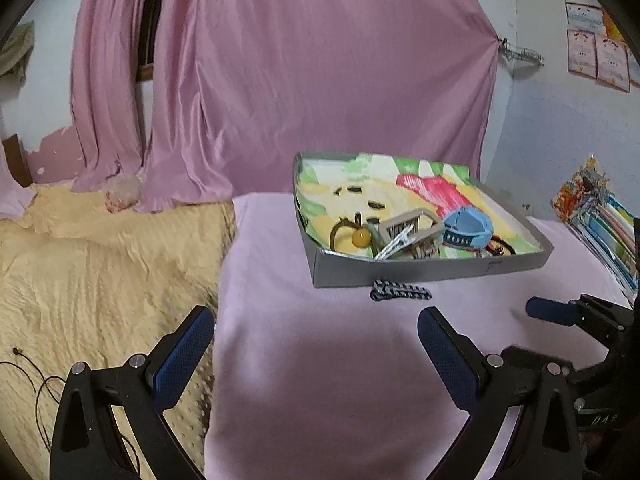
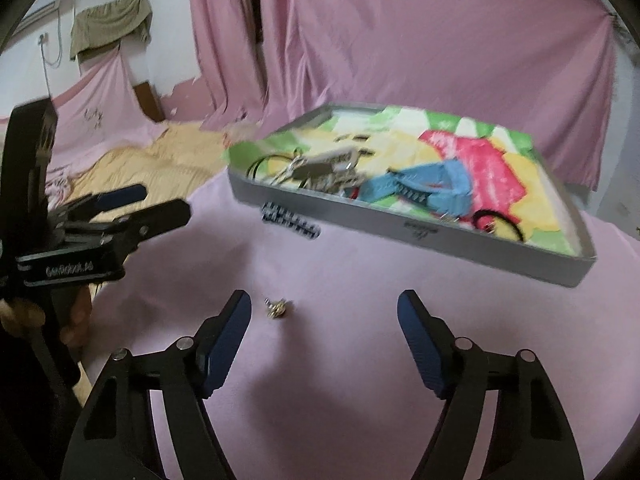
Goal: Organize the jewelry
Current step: 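Grasp the gold earring with the right tool while the left tool grasps the beaded clip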
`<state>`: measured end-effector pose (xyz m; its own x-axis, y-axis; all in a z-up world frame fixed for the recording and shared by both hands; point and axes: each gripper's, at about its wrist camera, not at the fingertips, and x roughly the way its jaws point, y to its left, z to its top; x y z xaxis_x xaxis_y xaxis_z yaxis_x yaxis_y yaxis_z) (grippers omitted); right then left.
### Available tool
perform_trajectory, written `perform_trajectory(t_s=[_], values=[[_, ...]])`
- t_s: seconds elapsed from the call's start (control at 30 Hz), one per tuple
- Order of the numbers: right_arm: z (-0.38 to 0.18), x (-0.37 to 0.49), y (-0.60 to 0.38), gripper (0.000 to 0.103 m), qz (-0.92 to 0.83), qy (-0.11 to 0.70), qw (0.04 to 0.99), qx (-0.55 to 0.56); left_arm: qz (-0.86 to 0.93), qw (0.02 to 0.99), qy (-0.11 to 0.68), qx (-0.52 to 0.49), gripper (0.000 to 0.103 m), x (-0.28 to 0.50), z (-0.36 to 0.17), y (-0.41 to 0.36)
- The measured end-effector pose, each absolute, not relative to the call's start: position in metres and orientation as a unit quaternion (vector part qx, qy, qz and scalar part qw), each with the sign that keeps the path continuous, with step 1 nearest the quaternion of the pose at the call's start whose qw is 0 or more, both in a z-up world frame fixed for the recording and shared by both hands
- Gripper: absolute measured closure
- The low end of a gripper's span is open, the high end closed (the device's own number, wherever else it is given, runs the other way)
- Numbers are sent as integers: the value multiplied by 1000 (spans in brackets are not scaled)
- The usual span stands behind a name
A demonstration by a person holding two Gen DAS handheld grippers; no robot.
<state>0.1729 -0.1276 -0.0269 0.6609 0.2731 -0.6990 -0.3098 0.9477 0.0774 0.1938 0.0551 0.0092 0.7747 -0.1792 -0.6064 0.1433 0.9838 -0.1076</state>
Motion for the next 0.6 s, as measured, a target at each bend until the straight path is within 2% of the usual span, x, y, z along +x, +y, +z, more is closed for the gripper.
perform_trajectory(t_s=[0.1, 0.3, 0.4, 0.6], values=[[-33, 175, -123, 35, 166, 395, 903, -31, -93, 934, 342, -40, 1, 202, 4, 57], [-37, 183, -116, 44, 172, 416, 892, -42, -102, 920, 375, -50, 9, 215, -4, 56], [-38, 187, -109, 46, 172, 422, 888, -61, -106, 913, 392, -48, 12, 219, -8, 53], [-34, 191, -105, 66, 171, 422, 887, -77, -118, 904, 408, -56, 15, 225, -11, 50]])
